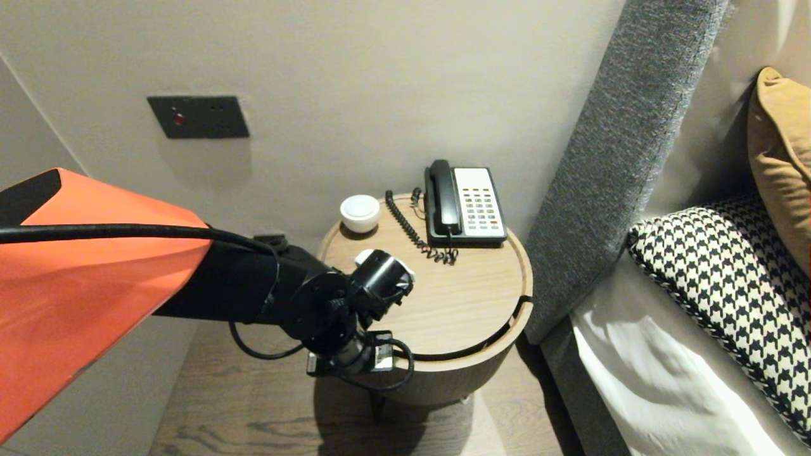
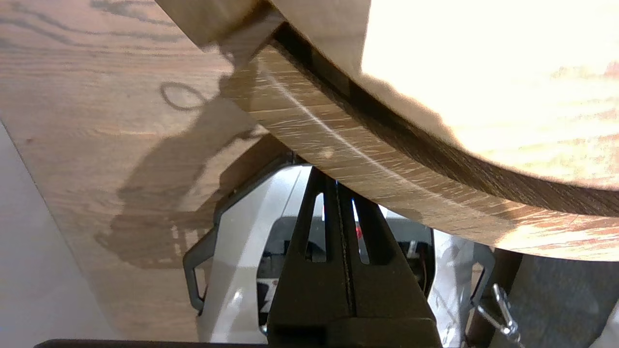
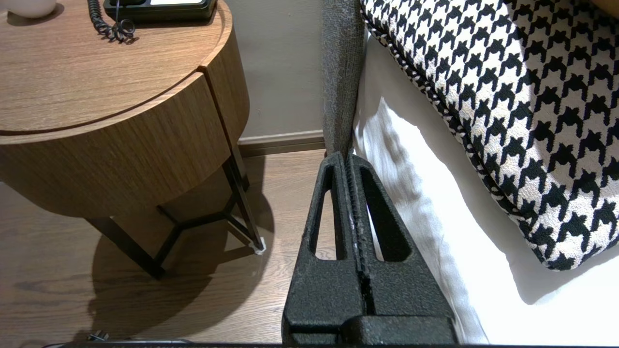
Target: Close the nightstand drawer
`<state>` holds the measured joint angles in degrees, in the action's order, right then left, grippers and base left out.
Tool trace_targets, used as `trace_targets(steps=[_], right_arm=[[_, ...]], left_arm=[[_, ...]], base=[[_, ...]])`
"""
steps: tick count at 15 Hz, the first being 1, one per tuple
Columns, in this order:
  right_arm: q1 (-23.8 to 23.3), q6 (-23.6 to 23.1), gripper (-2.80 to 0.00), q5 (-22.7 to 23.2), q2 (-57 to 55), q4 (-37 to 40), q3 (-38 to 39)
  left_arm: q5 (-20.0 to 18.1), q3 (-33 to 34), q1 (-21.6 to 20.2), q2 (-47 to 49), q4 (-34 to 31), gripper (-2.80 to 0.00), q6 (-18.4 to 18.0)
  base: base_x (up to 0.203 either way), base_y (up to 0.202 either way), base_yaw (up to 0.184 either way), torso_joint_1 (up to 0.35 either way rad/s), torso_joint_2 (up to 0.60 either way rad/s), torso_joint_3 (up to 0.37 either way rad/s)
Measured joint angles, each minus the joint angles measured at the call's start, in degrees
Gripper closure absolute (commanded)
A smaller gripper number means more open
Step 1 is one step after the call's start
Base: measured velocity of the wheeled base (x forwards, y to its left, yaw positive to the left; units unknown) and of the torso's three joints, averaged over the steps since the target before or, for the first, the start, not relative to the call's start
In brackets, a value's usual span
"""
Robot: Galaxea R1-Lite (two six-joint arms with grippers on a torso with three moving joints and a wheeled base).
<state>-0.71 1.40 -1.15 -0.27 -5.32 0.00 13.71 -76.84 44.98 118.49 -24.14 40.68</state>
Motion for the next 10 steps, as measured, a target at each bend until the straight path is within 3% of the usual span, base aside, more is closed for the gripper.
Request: trace_targets(steps=[4,10], right_arm=[[0.0,0.0,0.0,0.01,0.0,0.02,0.0],[0.0,0.0,0.0,0.01,0.0,0.02,0.0]], left_arm=[[3.13,-0.69,-0.33,-0.28,0.11,0.0,-0.25],[4.13,-1.52,-0.33,-0.35,0.11,0.0,0.55]], base=[[0.0,0.0,0.0,0.0,0.0,0.0],[0.0,0.0,0.0,0.0,0.0,0.0]])
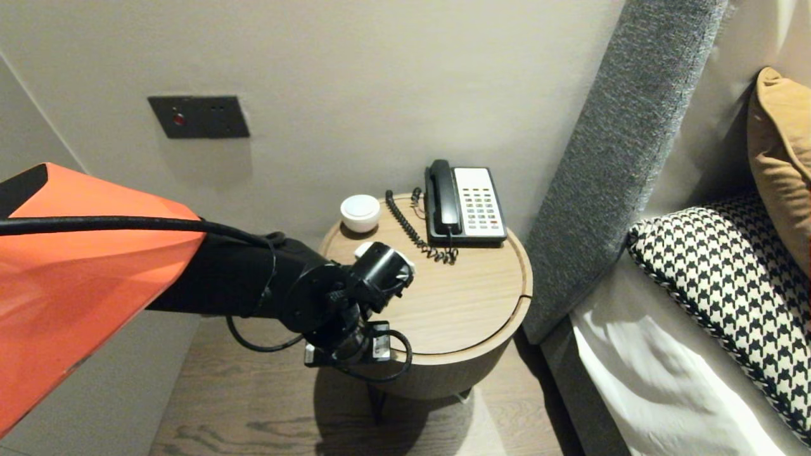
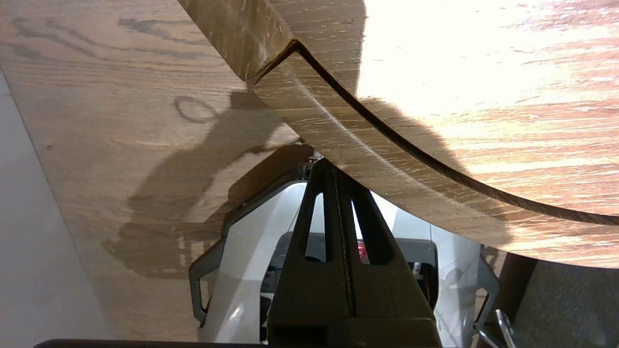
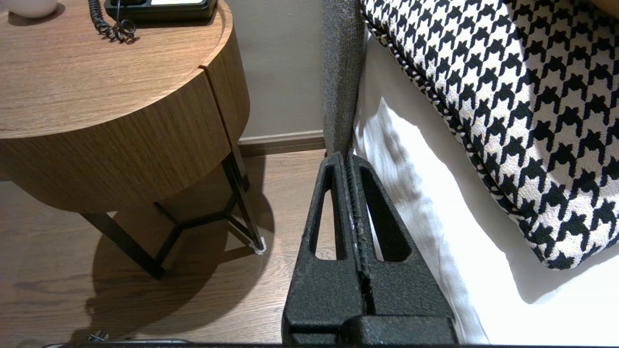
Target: Close the nightstand drawer, then open the nightstand drawer
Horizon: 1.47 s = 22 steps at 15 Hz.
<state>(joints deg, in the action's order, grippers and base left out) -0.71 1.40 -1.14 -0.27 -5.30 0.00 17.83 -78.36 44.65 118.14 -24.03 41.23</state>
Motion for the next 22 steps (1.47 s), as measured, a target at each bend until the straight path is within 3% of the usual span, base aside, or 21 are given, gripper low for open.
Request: trace_targets(steps=[6,12,14,16,19,22], right_arm=[[0.0,0.0,0.0,0.0,0.0,0.0,0.0],[0.0,0.0,0.0,0.02,0.0,-0.02,0.0],[0.0,0.0,0.0,-0.01,0.0,0.01,0.0],[0.0,0.0,0.0,0.0,0.0,0.01,0.0],[0.0,0.0,0.0,0.01,0.0,0.01,0.0],[0.0,0.0,0.0,0.0,0.0,0.0,0.0]], left_arm=[[-0.28,6.35,0.68,-4.33,0.91,0.0,0.37],[-1.43,23.01,-1.21,-17.68,2.66,0.0,1.1],[-2.21,28.34,-6.11,-23.39,4.88,0.0,-0.09],[-3.86,31.5,-12.79,-29.65,6.97,0.0,-3.76],[-9.49,31.28,-26.97,-40.7,9.51,0.0,-13.23],[-16.31,27.38,-36.87,-51.51,8.91,0.0,-22.84]], base=[[0.0,0.0,0.0,0.0,0.0,0.0],[0.0,0.0,0.0,0.0,0.0,0.0],[0.0,0.0,0.0,0.0,0.0,0.0],[0.0,0.0,0.0,0.0,0.0,0.0],[0.0,0.0,0.0,0.0,0.0,0.0],[0.0,0.0,0.0,0.0,0.0,0.0]])
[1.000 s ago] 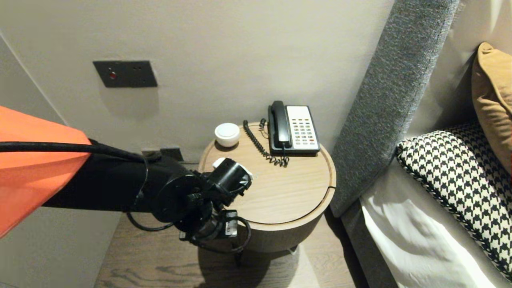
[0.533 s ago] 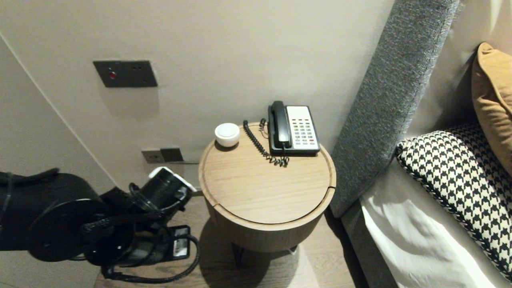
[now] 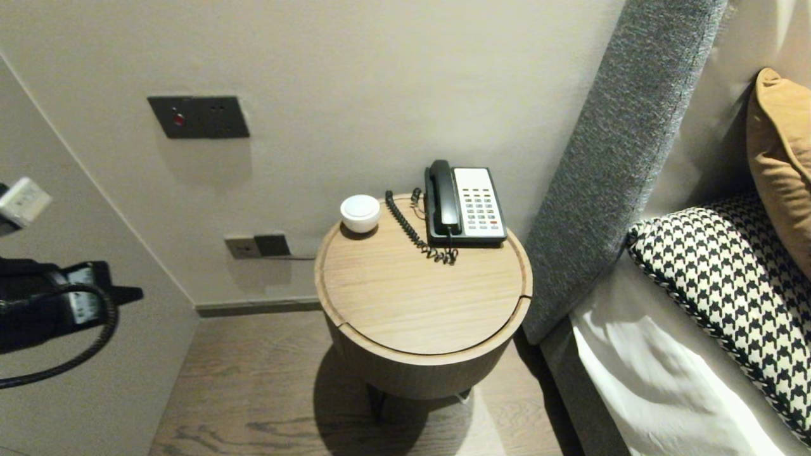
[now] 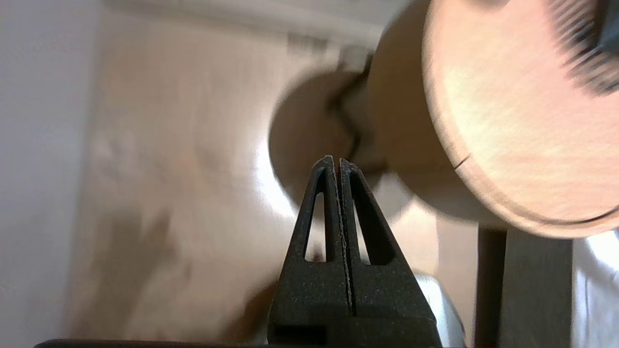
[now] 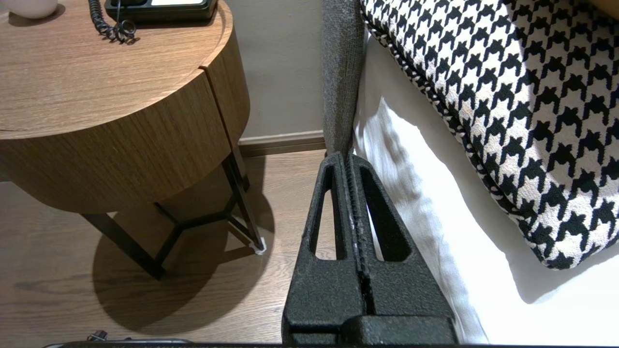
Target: Open the nightstand drawer
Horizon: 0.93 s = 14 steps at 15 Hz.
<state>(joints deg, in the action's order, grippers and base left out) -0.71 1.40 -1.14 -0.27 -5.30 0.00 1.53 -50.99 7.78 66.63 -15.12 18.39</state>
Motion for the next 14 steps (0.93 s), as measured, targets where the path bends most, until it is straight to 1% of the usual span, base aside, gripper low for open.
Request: trace_targets(steps=[1,2,5,8,10,13,14], right_arm=[[0.0,0.0,0.0,0.0,0.0,0.01,0.0],[0.0,-0.02,0.0,0.02,0.0,0.01,0.0],[0.0,0.0,0.0,0.0,0.0,-0.01,0.0],[0.0,0.0,0.0,0.02,0.0,0.01,0.0],[0.0,0.0,0.0,0.0,0.0,-0.01,0.0],[0.0,0.0,0.0,0.02,0.0,0.0,0.0],[0.0,0.0,0.0,0.0,0.0,-0.01,0.0]], left_arm=[[-1.11,-0.52,-2.11,-3.36,-0.44,0.0,-1.65],[-1.87,-0.58,-3.75,-6.51,-1.06,0.0,-2.42],[-2.65,2.67,-6.74,-16.74,-2.22,0.0,-4.95],[-2.87,8.94,-10.48,-27.87,-2.22,0.0,-9.31],[-2.67,15.29,-12.69,-34.93,-2.24,0.0,-12.06],[-1.96,24.92,-13.56,-43.14,-2.44,0.0,-13.66],[-0.88,27.4,-12.4,-45.47,-2.38,0.0,-14.02]], base=[[0.0,0.0,0.0,0.0,0.0,0.0],[0.0,0.0,0.0,0.0,0.0,0.0],[0.0,0.0,0.0,0.0,0.0,0.0],[0.0,0.0,0.0,0.0,0.0,0.0],[0.0,0.0,0.0,0.0,0.0,0.0],[0.0,0.0,0.0,0.0,0.0,0.0],[0.0,0.0,0.0,0.0,0.0,0.0]])
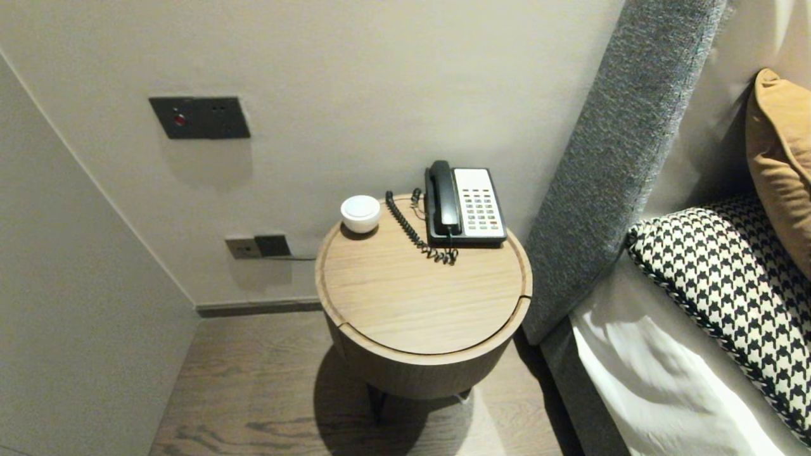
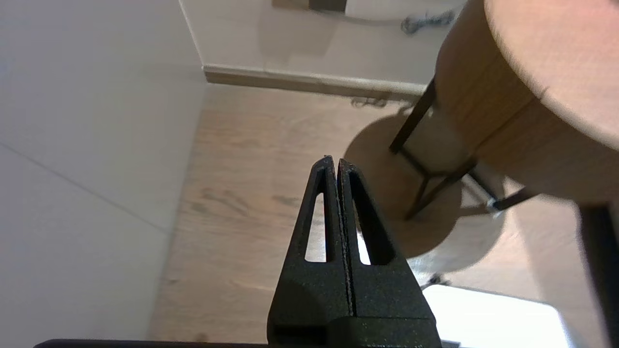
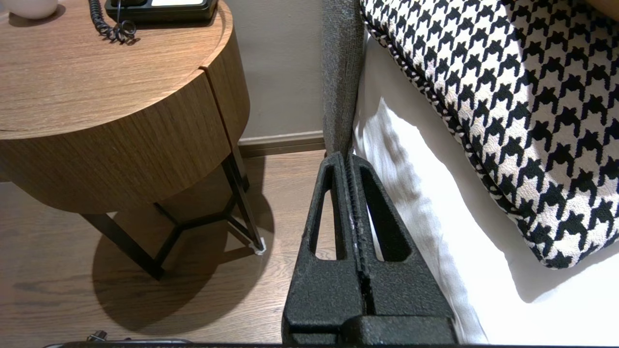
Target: Open the nightstand drawer
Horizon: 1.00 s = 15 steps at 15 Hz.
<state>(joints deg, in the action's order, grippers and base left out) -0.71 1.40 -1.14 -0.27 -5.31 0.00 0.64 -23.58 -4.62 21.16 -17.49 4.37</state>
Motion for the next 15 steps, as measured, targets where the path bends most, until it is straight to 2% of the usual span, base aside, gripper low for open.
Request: trace_targets(steps=[3,7,9,11,13,15], right_arm=[[0.0,0.0,0.0,-0.01,0.0,0.0,0.0],[0.0,0.0,0.0,0.0,-0.01,0.0,0.0],[0.0,0.0,0.0,0.02,0.0,0.01,0.0],[0.02,0.0,0.0,-0.01,0.0,-0.01,0.0],[0.02,0.0,0.0,0.0,0.0,-0.01,0.0],[0.0,-0.02,0.0,-0.01,0.0,-0.01,0.0]], left_arm=[[5.0,6.88,3.98,-6.72,0.71,0.0,-2.88],[6.05,13.38,4.46,-16.86,1.52,0.0,-7.95],[5.45,15.21,4.37,-19.41,2.42,0.0,-8.73],[2.61,17.16,4.32,-20.57,5.14,0.0,-8.26],[0.5,20.43,4.35,-21.02,12.16,0.0,-7.86],[0.2,22.69,4.4,-21.17,18.21,0.0,-7.51]], base=[[0.0,0.0,0.0,0.0,0.0,0.0],[0.0,0.0,0.0,0.0,0.0,0.0],[0.0,0.0,0.0,0.0,0.0,0.0],[0.0,0.0,0.0,0.0,0.0,0.0],[0.0,0.0,0.0,0.0,0.0,0.0],[0.0,0.0,0.0,0.0,0.0,0.0]])
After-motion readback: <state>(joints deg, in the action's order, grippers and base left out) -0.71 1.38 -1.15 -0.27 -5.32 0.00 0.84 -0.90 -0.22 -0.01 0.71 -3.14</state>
